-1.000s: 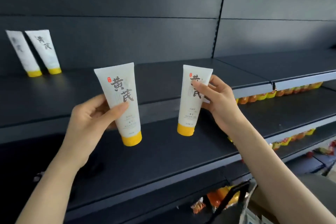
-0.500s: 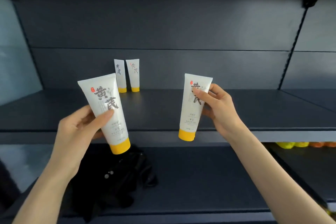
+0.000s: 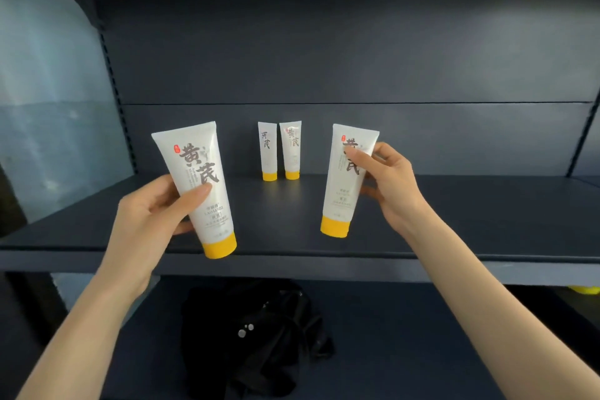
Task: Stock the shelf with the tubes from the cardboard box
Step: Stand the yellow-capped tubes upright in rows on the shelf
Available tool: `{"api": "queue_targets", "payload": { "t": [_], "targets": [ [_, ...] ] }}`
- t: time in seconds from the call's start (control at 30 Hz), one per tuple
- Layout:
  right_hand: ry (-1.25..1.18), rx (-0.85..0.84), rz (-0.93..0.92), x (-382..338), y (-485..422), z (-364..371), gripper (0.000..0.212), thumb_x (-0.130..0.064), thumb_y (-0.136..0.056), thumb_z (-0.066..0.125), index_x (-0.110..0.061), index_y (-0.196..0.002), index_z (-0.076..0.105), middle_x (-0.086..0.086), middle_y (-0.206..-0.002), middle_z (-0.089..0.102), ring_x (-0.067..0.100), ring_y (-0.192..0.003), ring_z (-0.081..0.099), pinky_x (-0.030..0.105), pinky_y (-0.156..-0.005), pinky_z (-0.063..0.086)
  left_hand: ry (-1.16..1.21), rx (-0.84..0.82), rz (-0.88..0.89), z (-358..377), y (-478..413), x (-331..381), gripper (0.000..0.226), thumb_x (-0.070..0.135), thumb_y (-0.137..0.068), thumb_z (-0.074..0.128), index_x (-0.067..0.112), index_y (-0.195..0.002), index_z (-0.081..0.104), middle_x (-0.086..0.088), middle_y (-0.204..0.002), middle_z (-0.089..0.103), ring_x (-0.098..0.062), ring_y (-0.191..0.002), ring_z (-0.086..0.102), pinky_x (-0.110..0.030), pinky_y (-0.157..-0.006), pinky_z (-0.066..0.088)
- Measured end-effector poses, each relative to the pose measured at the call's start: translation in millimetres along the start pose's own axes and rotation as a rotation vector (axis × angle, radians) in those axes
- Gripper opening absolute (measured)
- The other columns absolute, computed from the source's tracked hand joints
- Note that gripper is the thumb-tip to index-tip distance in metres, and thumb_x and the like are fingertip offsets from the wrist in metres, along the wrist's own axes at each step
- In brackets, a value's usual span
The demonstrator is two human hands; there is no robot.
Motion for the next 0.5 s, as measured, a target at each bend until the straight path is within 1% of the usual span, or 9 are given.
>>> {"api": "queue_targets", "payload": {
  "t": [0.1, 0.2, 0.27, 0.33, 0.37, 0.43, 0.5],
  "targets": [
    [0.031, 0.042, -0.008, 3.7, -32.4, 8.6, 0.012, -0.02, -0.087, 0.067, -0.012, -0.091, 0.058, -0.001, -0.089, 0.071, 0.013, -0.076, 0.069, 0.025, -0.057, 0.053, -0.013, -0.017, 0.002, 0.7, -21.6, -6.2, 0.018, 0.016, -0.087, 0.062, 0.03, -0.097, 0.067, 0.016, -0.095, 0.072, -0.003, -0.09, 0.068, -0.02, -0.067, 0.057],
    [0.071, 0.094, -0.013, 10.9, -71.6, 12.2, 0.014, -0.02, -0.087, 0.068, -0.014, -0.086, 0.055, 0.0, -0.087, 0.069, 0.013, -0.073, 0.068, 0.027, -0.056, 0.055, -0.01, -0.015, -0.011, 5.3, -43.9, -16.1, 0.017, 0.017, -0.087, 0.062, 0.028, -0.099, 0.067, 0.016, -0.096, 0.072, -0.003, -0.091, 0.068, -0.019, -0.065, 0.057],
    [0.112, 0.13, -0.008, 20.8, -100.5, 12.5, 0.016, -0.02, -0.086, 0.07, -0.016, -0.082, 0.054, 0.001, -0.087, 0.067, 0.017, -0.077, 0.068, 0.034, -0.065, 0.058, -0.019, -0.02, -0.015, 11.2, -58.9, -23.4, 0.017, 0.018, -0.087, 0.062, 0.028, -0.1, 0.067, 0.015, -0.097, 0.072, -0.004, -0.091, 0.068, -0.019, -0.066, 0.057],
    [0.159, 0.158, 0.003, 34.7, -128.8, 12.8, 0.019, -0.023, -0.083, 0.072, -0.017, -0.08, 0.054, 0.001, -0.085, 0.065, 0.025, -0.086, 0.068, 0.042, -0.075, 0.057, -0.026, -0.031, -0.013, 17.9, -72.4, -30.8, 0.017, 0.018, -0.087, 0.062, 0.028, -0.1, 0.067, 0.015, -0.096, 0.072, -0.002, -0.09, 0.068, -0.018, -0.064, 0.056],
    [0.191, 0.169, 0.008, 42.7, -142.2, 13.4, 0.021, -0.024, -0.082, 0.074, -0.018, -0.079, 0.054, 0.001, -0.086, 0.065, 0.027, -0.09, 0.068, 0.045, -0.078, 0.057, -0.03, -0.034, -0.014, 20.5, -78.9, -34.8, 0.017, 0.018, -0.087, 0.062, 0.028, -0.1, 0.067, 0.016, -0.096, 0.072, -0.002, -0.089, 0.068, -0.017, -0.063, 0.055],
    [0.264, 0.189, 0.022, 60.0, -166.4, 15.2, 0.021, -0.027, -0.081, 0.074, -0.018, -0.08, 0.054, 0.002, -0.09, 0.066, 0.027, -0.092, 0.067, 0.046, -0.081, 0.056, -0.039, -0.032, -0.022, 23.9, -91.6, -43.7, 0.018, 0.019, -0.087, 0.063, 0.027, -0.102, 0.067, 0.016, -0.096, 0.072, -0.001, -0.09, 0.068, -0.016, -0.063, 0.055],
    [0.309, 0.208, 0.035, 75.8, -185.8, 18.6, 0.022, -0.029, -0.081, 0.074, -0.018, -0.084, 0.055, 0.001, -0.09, 0.066, 0.024, -0.09, 0.066, 0.043, -0.082, 0.055, -0.057, -0.027, -0.025, 25.4, -102.5, -52.0, 0.018, 0.02, -0.086, 0.063, 0.027, -0.102, 0.067, 0.016, -0.097, 0.072, -0.001, -0.09, 0.067, -0.016, -0.064, 0.055]
  ]
}}
Point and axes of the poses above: each hand's wrist, its own y-axis away from the middle knuckle, its own z-axis out of the palm, x = y × z, the point moved 5 cm from there along -y, towards the middle knuckle
